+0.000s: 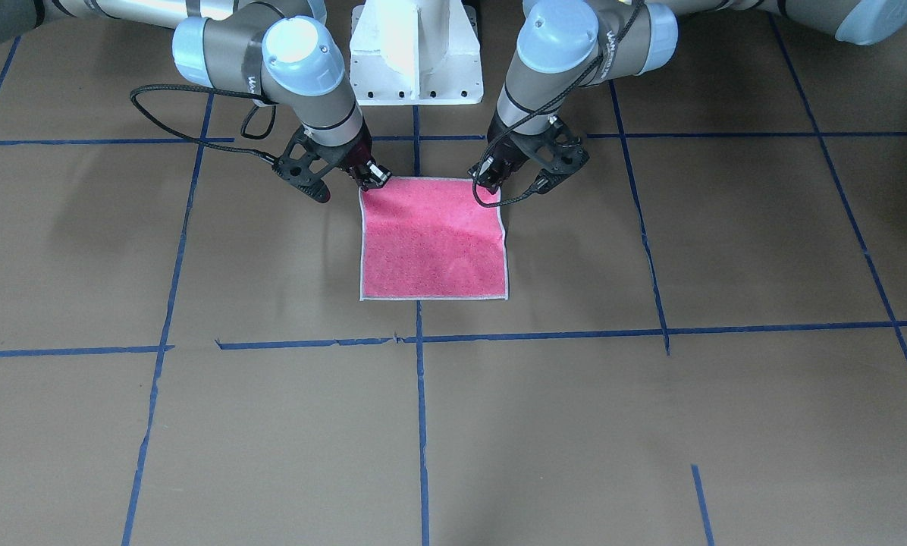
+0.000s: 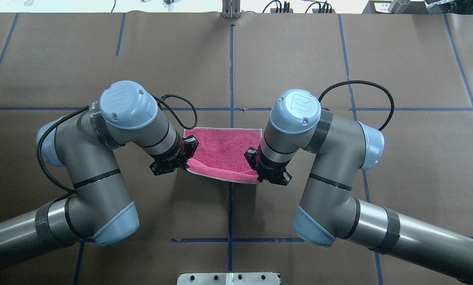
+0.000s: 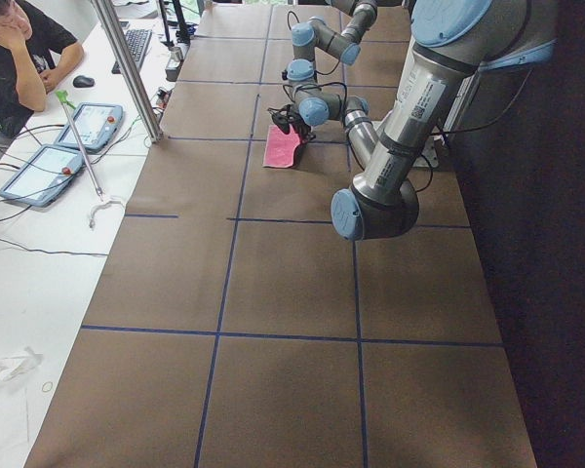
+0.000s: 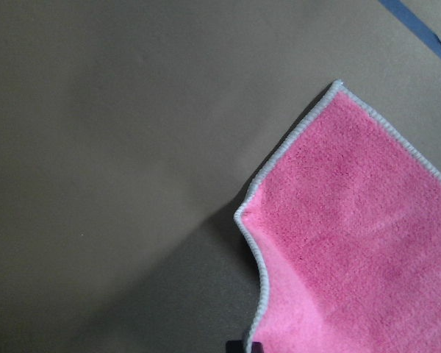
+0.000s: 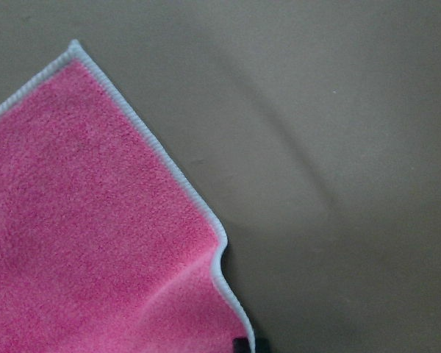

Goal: Fold towel twice with both arms
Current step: 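Carry the held edge with both grippers over toward the far edge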

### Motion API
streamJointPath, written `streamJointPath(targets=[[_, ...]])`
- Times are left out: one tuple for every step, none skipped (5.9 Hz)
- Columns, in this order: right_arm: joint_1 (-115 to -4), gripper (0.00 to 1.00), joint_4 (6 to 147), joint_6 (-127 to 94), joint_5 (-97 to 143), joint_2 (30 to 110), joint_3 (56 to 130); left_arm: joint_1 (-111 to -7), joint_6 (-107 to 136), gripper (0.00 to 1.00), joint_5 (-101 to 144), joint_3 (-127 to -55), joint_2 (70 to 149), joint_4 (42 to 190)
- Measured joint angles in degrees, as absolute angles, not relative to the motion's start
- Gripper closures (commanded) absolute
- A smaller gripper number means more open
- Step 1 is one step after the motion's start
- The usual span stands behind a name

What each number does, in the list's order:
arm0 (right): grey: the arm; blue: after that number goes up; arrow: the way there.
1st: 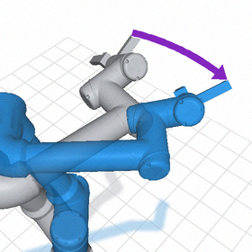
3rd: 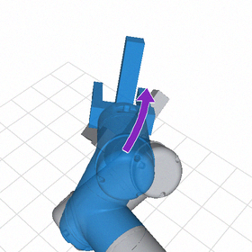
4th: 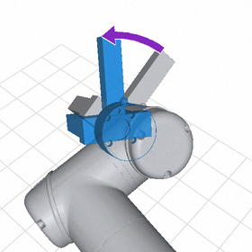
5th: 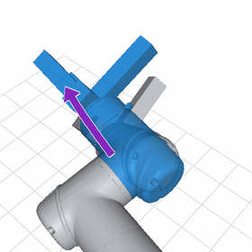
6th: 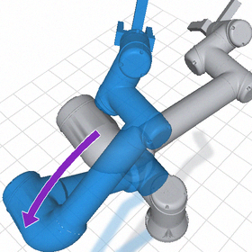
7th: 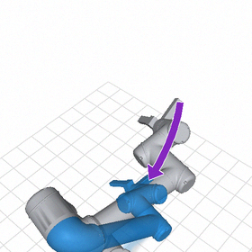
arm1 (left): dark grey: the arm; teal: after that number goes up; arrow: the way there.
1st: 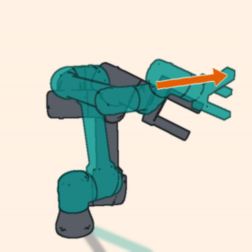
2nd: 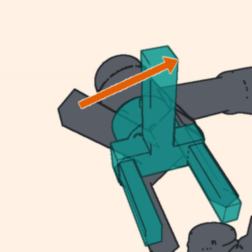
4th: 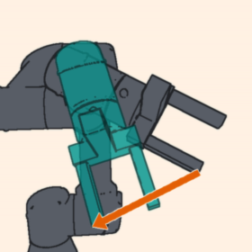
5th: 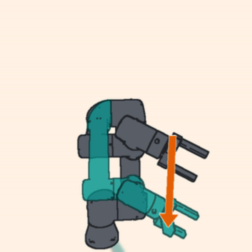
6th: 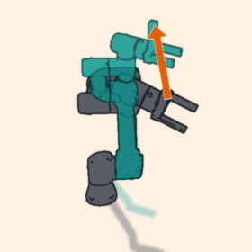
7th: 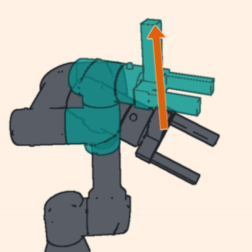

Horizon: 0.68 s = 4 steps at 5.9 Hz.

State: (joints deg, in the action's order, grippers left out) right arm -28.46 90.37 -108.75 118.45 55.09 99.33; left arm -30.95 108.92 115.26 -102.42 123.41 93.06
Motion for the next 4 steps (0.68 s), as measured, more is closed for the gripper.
streamJointPath(targets=[[-28.5, 0.96, 89.3, -108.7, 118.5, 54.9, 98.2, -31.0, 110.0, 1.00, 115.3, -100.2, 124.0, 95.0], [-28.7, 0.96, 87.1, -108.8, 118.5, 54.7, 96.5, -31.1, 110.6, 1.00, 115.4, -98.3, 124.5, 96.0], [-29.0, 0.96, 85.5, -108.9, 118.6, 53.8, 94.2, -31.1, 111.1, 1.00, 115.4, -96.9, 124.7, 97.2], [-29.5, 0.96, 84.7, -108.9, 119.2, 52.8, 92.1, -31.1, 111.7, 1.00, 115.4, -95.7, 124.8, 98.5]])
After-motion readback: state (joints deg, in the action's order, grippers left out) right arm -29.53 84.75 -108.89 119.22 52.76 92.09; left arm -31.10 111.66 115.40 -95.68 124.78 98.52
